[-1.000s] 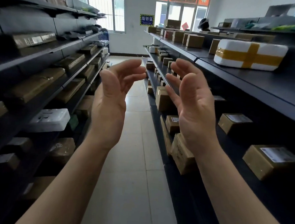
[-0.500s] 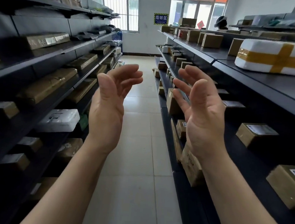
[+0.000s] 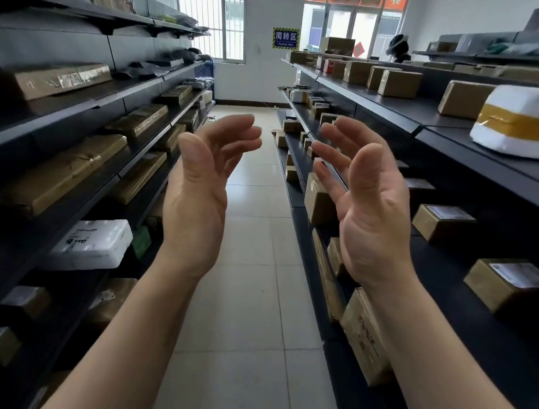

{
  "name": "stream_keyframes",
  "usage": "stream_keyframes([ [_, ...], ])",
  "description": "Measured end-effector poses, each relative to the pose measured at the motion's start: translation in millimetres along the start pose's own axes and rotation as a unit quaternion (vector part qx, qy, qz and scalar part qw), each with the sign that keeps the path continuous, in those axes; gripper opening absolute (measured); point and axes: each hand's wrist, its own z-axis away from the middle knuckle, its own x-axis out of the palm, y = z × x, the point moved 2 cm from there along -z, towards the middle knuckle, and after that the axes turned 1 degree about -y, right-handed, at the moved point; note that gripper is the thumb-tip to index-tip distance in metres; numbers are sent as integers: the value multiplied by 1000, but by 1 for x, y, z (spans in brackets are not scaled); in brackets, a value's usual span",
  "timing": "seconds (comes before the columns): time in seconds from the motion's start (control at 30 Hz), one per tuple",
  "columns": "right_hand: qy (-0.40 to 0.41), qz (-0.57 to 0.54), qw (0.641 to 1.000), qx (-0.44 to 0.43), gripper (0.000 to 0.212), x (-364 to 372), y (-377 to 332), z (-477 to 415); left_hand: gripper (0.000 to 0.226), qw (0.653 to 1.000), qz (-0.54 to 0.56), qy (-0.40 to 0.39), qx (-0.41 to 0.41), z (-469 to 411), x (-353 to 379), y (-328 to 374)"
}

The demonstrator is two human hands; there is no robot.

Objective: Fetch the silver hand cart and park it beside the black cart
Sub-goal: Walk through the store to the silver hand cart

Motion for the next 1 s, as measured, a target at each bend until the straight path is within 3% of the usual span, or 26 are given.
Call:
stream_keyframes([
  [0.47, -5, 4, 1000, 6, 71, 28, 66, -68, 80, 1000, -18, 5, 7, -59, -54, -53],
  [1.0, -6, -6, 1000, 23, 69, -16, 120, -128, 73, 999, -33, 15, 1, -108, -37, -122],
])
